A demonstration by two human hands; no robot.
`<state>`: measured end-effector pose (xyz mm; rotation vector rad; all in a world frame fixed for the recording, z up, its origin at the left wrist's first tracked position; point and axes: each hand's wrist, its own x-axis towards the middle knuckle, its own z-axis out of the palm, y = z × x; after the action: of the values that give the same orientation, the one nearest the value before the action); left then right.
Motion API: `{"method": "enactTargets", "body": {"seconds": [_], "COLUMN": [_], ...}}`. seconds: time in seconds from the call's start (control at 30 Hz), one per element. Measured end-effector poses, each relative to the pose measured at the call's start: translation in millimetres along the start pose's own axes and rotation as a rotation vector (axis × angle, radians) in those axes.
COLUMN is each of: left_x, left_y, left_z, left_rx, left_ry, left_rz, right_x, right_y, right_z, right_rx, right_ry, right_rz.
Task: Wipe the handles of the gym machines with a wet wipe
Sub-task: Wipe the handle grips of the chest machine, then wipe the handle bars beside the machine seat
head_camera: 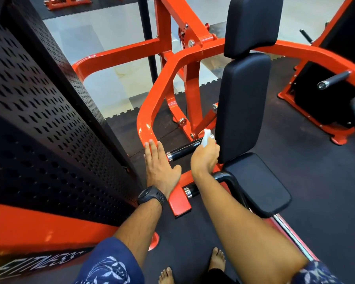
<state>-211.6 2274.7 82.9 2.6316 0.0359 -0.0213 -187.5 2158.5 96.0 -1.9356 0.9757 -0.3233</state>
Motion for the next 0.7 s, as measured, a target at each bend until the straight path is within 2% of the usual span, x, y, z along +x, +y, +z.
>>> {"method": "enactTargets", "body": {"seconds": [0.1,0.2,0.23,0.33,0.47,0.53,0.6,0.7], "left_x": [-1.3,-2.0,-2.2,-1.0,-0.9,-3.0,-10.2,-24.4], "left_y": [-0.9,-1.8,-2.6,-6.8,-14.8,-14.8,-8.5,11.9], "left_z": [-1.2,-3.1,-4.3,-10.0,-18.7,-24.3,-31.4,-44.8], "left_rx": [-0.021,-0.077,-0.095,-0.177,-0.283,-0.316,-0.381,-0.621], "left_ry": [-0.005,-0.011,-0.017,-0.039,-0.056,-0.044,-0.010,0.052], "left_rz": [0.012,0.015,0.019,0.023,0.037,0.046,0.066,0.080], "right_x": [11.4,7.5,-1.0,-27.3,-32.9,-33.2,-38.4,-49.3], "right_y": [-3.6,3.4,6.1,16.3,23.8,21.3,12.3,-6.0], "right_z": [5.1,12.4,16.3,34.2,28.9,17.7,2.5,-25.7], "right_rx": [0.060,0.084,0.065,0.088,0.246,0.294,0.327,0.273], "right_ry": [0.052,0.003,-0.063,-0.309,-0.429,-0.452,-0.463,-0.409], "right_rz": [0.136,0.258,0.263,0.230,0.235,0.205,0.099,-0.077]}}
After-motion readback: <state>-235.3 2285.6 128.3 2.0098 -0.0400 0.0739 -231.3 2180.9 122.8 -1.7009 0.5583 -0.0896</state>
